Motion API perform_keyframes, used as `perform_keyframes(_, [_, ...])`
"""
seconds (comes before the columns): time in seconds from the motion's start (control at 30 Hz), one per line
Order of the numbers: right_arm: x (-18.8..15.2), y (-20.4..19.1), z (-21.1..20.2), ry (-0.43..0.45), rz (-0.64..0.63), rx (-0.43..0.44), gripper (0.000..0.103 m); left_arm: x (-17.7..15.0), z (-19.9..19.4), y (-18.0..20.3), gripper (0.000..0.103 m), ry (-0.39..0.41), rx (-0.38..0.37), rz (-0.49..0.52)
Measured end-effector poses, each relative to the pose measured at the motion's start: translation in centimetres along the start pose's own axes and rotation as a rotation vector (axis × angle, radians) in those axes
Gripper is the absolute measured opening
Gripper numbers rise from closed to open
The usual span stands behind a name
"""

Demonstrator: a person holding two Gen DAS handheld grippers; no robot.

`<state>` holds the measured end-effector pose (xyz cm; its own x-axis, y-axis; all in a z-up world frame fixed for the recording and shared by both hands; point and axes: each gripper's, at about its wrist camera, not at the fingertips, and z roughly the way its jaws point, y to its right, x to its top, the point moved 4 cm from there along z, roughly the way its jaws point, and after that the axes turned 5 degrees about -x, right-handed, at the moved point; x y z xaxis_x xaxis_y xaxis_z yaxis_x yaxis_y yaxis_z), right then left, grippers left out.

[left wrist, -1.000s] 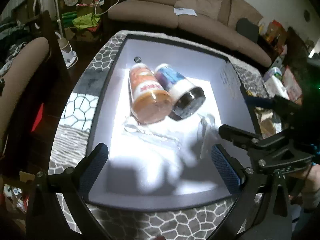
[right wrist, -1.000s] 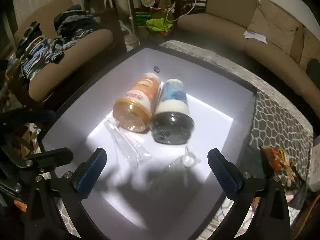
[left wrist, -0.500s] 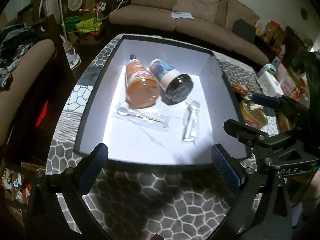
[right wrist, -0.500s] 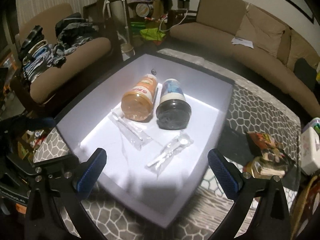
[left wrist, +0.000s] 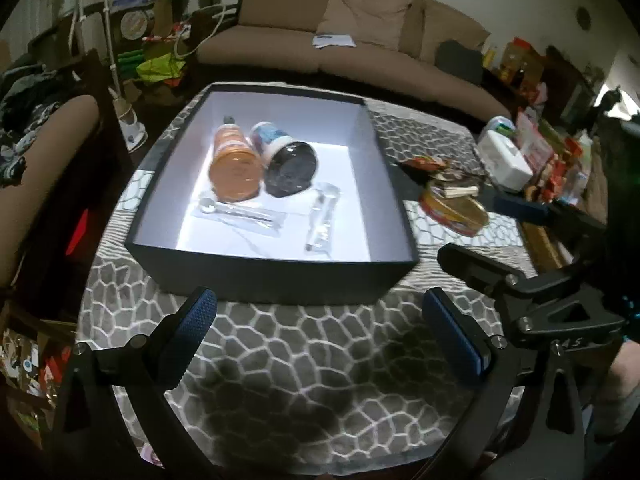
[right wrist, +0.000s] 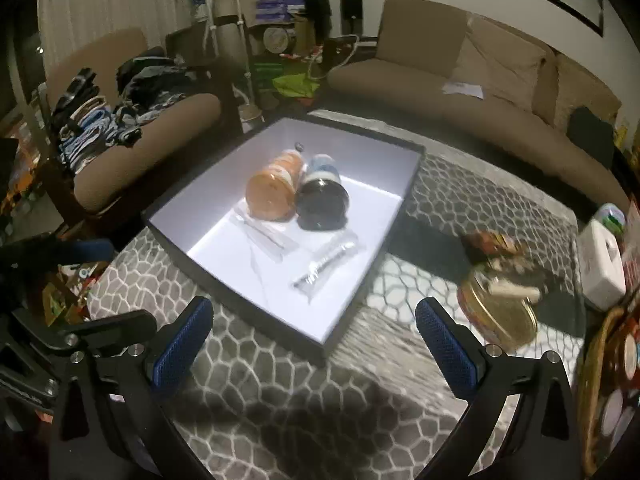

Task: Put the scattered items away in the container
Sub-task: 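Move the right tool toward the wrapped white utensil on the sardine tin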

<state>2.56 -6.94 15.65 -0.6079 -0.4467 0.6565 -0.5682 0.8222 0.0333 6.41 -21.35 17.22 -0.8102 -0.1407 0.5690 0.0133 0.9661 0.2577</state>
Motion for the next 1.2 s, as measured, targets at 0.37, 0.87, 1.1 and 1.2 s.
perform_keyframes(0.37, [-8.7, 12.8, -1.6, -0.031, 0.224, -0.018, 0.103, -2.2, 3.8, 9.4, 0.103, 0.025, -0.153, 0.092])
perform_keyframes(0.87, [-11.8, 25.7, 1.4, 0.023, 0.479, -0.015, 0.103, 1.2, 15.3, 18.8, 0.103, -0.022, -0.18, 0.175])
perform_keyframes(1.1, [-9.3, 29.8, 4.5, 0.065, 0.505, 0.017, 0.103, 5.7, 20.4, 19.9, 0.103, 0.034, -0.176, 0.176])
perform_keyframes(1.2, [-8.1, 31.3, 6.0, 0.082, 0.532, 0.055, 0.102, 7.3, 23.2, 19.5, 0.101, 0.029, -0.187, 0.146])
